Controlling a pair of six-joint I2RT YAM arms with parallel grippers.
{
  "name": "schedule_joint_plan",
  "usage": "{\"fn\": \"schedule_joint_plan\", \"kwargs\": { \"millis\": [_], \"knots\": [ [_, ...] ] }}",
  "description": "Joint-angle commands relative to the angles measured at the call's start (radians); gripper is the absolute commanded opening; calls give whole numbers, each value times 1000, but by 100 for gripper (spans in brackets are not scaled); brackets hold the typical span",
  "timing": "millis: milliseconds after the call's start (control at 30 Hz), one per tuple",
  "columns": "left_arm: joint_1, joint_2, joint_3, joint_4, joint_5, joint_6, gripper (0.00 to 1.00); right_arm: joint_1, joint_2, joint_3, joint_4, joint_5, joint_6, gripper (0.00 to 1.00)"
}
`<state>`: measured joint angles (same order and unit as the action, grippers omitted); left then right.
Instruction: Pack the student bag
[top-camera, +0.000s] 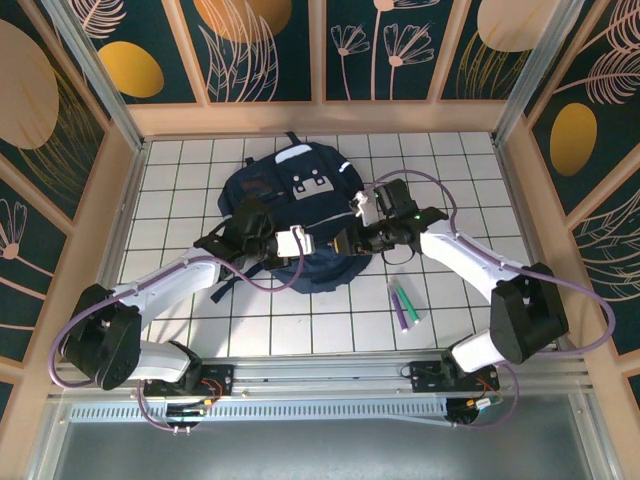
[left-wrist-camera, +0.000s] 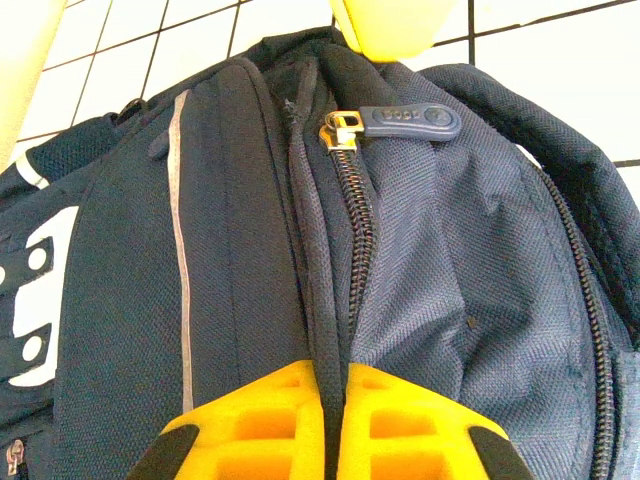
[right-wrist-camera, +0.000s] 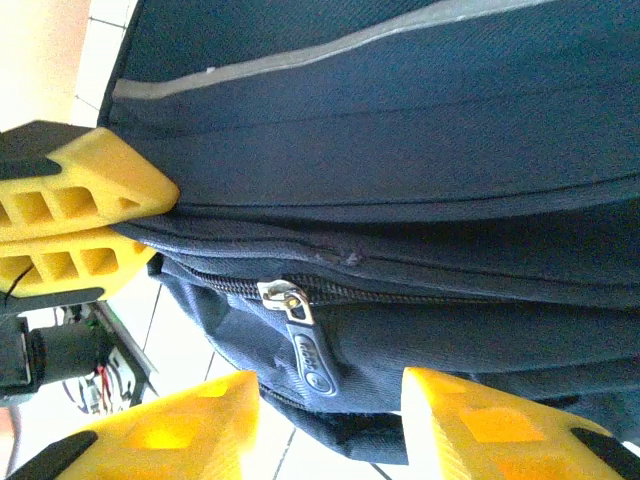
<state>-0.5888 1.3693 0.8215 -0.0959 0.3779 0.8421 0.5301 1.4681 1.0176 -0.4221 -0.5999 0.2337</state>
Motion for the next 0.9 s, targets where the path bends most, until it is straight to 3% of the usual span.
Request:
{"fn": "schedule_joint_plan", "kwargs": {
  "millis": [0, 367, 800, 867],
  "knots": [
    [0, -24, 32, 14, 82, -16, 0, 1, 13, -1, 56, -87, -15, 42],
    [0, -39, 24, 34, 95, -37, 0, 11, 70, -41, 143, -98, 10, 40],
    [1, -30, 27, 52, 98, -53, 0, 34, 19, -168, 252, -177, 53, 38],
    [0, -30, 27, 50, 98, -52, 0, 34, 12, -181, 278, -203, 62, 34]
  ]
}}
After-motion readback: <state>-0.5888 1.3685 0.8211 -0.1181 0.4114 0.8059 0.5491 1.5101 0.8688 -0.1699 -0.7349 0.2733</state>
